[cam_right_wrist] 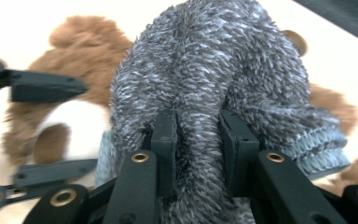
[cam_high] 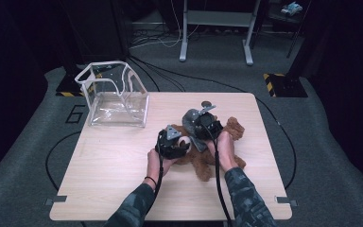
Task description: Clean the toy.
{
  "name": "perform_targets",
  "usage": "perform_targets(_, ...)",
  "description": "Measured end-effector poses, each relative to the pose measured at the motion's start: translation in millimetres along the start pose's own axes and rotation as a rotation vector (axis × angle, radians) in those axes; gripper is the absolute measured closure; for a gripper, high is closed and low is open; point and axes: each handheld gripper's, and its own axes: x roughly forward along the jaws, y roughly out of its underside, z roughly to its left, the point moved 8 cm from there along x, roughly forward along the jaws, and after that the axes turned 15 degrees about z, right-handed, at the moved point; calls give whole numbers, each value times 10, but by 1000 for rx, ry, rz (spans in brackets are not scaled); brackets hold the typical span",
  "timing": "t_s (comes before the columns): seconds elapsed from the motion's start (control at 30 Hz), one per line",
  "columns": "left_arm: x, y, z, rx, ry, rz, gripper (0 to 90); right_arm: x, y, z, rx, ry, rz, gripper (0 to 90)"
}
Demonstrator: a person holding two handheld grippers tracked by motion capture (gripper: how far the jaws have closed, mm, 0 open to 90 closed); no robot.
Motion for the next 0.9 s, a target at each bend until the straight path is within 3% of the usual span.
perform_targets(0.07, 11, 20, -6, 8, -7, 6, 456, -4, 9, -88, -4, 21, 7, 705)
perform_targets(0.17, 17, 40, 3, -20, 22, 9, 458, -5, 32, -219, 9, 54, 18, 706)
perform_targets(0.3, 16, 60, -5, -16, 17, 8, 457, -40, 79, -410, 51, 116, 38, 707)
perform_targets(0.43, 19, 74, 2, -29, 25, -5, 457, -111, 154, -545, 81, 144, 58, 706)
perform_targets(0.5, 16, 82, 2, -28, 26, -9, 456, -179, 147, -574, 91, 153, 29, 704)
perform_targets(0.6, 16, 82, 0, -29, 23, -12, 455, -321, 90, -502, 83, 132, -23, 703)
perform_targets(0.73, 17, 84, -2, -28, 16, -11, 454, -479, -63, -153, 5, 65, -84, 702)
perform_targets(0.8, 19, 80, -5, -31, 16, -16, 454, -447, -111, 36, -56, 41, -73, 701)
perform_targets(0.9, 17, 83, 1, -28, 10, -16, 453, -245, -123, 253, -101, 17, -28, 701)
